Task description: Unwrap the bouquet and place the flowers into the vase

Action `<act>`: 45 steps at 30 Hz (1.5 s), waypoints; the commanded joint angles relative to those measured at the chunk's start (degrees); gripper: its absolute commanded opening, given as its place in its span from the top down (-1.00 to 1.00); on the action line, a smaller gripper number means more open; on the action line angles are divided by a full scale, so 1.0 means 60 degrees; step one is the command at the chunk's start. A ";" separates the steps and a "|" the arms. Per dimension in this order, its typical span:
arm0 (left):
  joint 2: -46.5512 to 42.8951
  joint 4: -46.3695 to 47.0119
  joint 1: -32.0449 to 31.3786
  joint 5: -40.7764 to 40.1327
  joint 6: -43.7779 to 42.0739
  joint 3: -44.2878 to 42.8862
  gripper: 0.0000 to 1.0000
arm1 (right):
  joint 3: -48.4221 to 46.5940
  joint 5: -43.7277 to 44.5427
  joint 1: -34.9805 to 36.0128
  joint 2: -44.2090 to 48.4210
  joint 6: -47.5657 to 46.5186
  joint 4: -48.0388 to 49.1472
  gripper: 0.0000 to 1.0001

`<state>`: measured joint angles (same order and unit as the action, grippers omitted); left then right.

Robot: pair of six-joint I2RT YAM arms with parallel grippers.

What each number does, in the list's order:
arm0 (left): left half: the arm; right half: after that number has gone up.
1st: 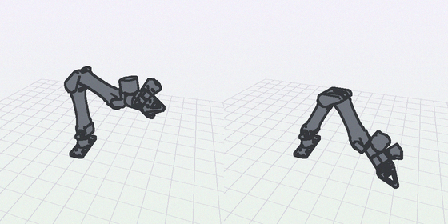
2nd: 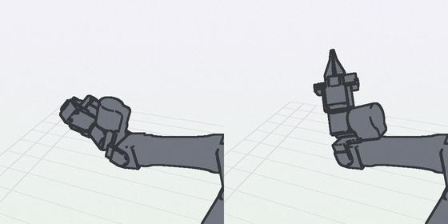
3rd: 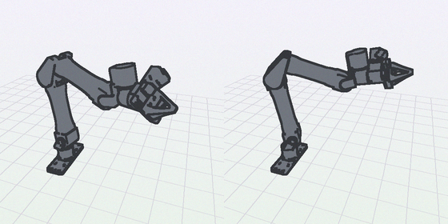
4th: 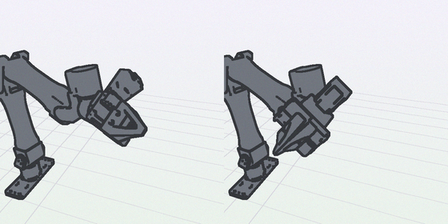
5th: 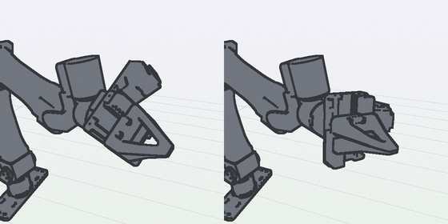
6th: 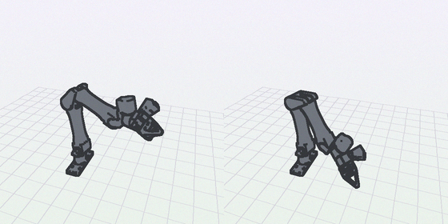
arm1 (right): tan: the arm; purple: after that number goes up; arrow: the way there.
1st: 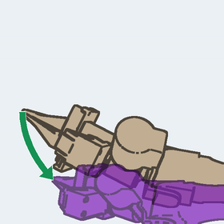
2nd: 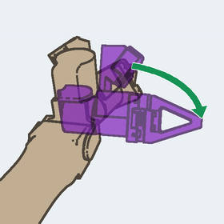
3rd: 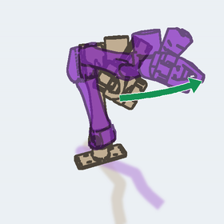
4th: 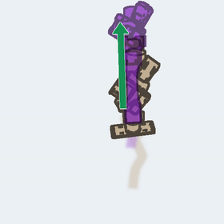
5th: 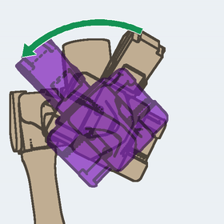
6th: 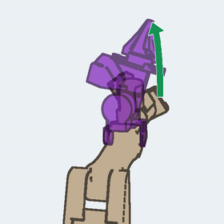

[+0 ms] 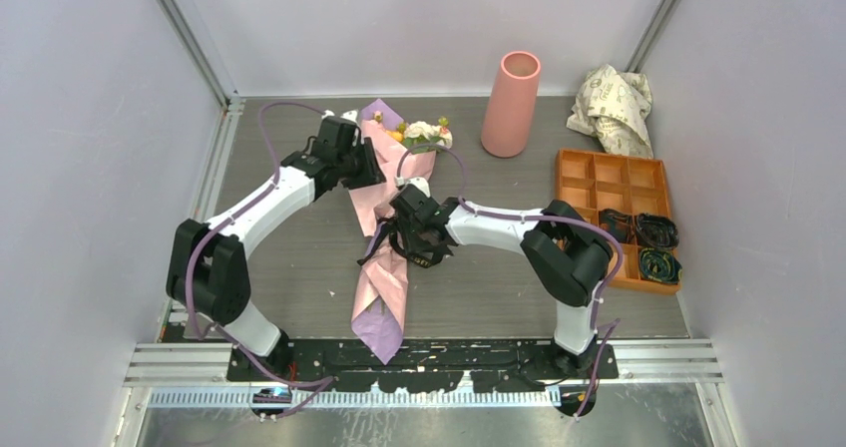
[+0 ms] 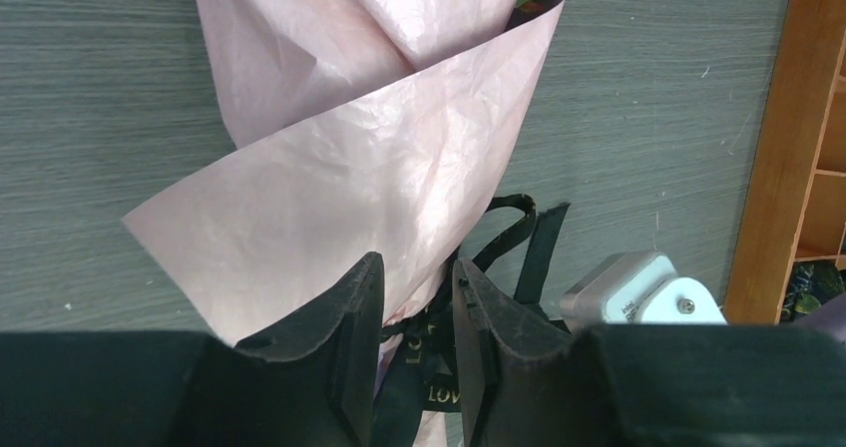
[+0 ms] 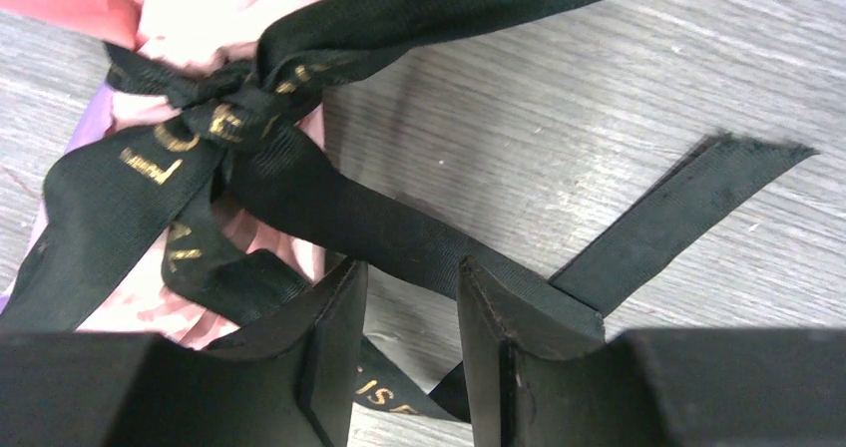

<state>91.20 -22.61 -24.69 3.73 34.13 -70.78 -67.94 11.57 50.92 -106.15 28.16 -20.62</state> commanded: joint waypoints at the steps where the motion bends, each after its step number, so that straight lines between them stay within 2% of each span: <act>1: 0.0193 0.0885 -0.0031 0.0423 0.0138 -0.0304 0.35 | -0.0436 0.0364 -0.0253 -0.0002 -0.0162 0.0551 0.14; 5: 0.0584 0.1051 -0.0029 0.0426 0.0172 -0.0274 0.36 | -0.0585 0.0378 -0.0337 -0.0157 -0.0281 0.0582 0.23; 8: 0.0917 0.1140 -0.0030 0.0340 0.0183 -0.0280 0.38 | -0.0614 0.0397 -0.0331 -0.0280 -0.0288 0.0611 0.39; 13: 0.1613 0.1396 -0.0031 0.0405 0.0283 -0.0333 0.40 | -0.0516 0.0478 -0.0331 -0.0156 -0.0237 0.0614 0.97; 30: 0.3590 0.1323 -0.0020 0.0137 0.0261 -0.1041 0.48 | -0.0058 0.1919 -0.0395 0.2123 -0.0391 -0.0452 0.99; 33: 0.3860 0.1450 -0.0026 0.0272 0.0378 -0.1033 0.51 | -0.0085 0.1752 -0.0451 0.2319 -0.0619 -0.0612 0.99; 34: 0.3871 0.1509 -0.0027 0.0320 0.0413 -0.0994 0.51 | -0.0105 0.1639 -0.0445 0.2244 -0.0696 -0.0640 0.95; 40: 0.3614 0.1388 -0.0027 0.0134 0.0232 -0.0940 0.51 | 0.0049 0.0757 -0.0444 0.1669 -0.0781 -0.0037 0.26; 45: 0.3615 0.1186 -0.0018 -0.0167 0.0075 -0.0932 0.51 | -0.0330 0.0556 -0.0448 0.0905 -0.1356 0.0308 -0.06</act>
<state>112.49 -14.06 -24.69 5.85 36.53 -76.27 -68.14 16.64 48.29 -97.86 23.29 -22.26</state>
